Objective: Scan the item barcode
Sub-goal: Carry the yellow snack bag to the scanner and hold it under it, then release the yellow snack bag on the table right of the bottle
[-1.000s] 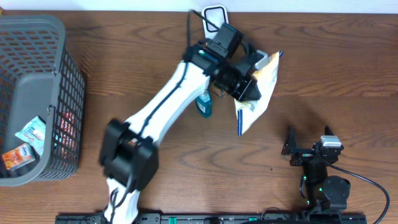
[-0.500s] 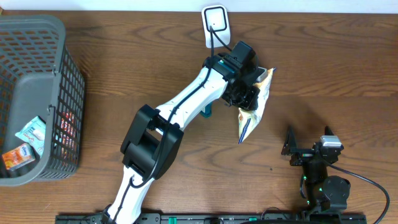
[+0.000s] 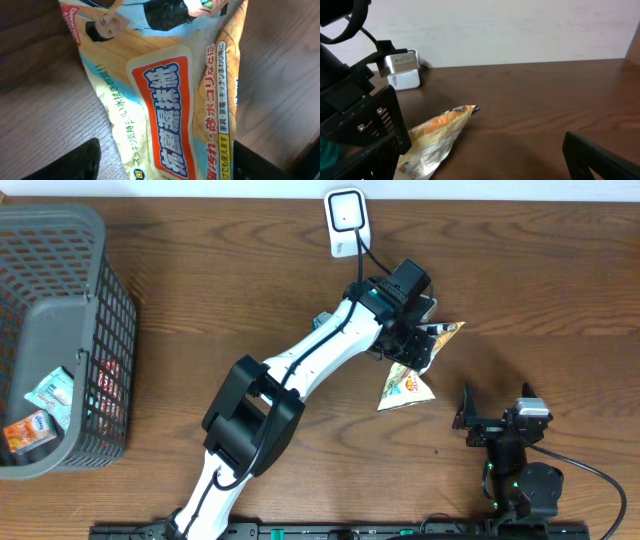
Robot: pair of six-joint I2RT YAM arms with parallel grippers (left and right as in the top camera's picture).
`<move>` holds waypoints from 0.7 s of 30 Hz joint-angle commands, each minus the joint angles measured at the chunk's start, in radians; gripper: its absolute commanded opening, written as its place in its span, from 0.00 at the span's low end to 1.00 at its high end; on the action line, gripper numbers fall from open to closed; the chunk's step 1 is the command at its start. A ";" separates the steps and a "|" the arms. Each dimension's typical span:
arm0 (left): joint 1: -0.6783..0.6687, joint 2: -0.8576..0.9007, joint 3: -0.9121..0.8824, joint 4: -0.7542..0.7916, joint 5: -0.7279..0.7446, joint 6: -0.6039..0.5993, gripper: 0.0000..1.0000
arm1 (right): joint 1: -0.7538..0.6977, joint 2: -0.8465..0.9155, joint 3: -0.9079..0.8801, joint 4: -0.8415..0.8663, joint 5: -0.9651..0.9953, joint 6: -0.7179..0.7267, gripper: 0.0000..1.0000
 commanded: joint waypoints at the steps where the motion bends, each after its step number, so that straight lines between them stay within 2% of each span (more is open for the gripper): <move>1: 0.005 -0.017 0.013 -0.003 -0.031 -0.021 0.80 | -0.008 -0.004 -0.002 -0.004 0.004 0.013 0.99; 4: 0.005 -0.032 0.019 -0.006 -0.031 -0.021 0.85 | -0.008 -0.004 -0.002 -0.004 0.004 0.013 0.99; 21: 0.011 -0.303 0.026 -0.050 -0.098 -0.021 0.94 | -0.008 -0.004 -0.002 -0.004 0.004 0.013 0.99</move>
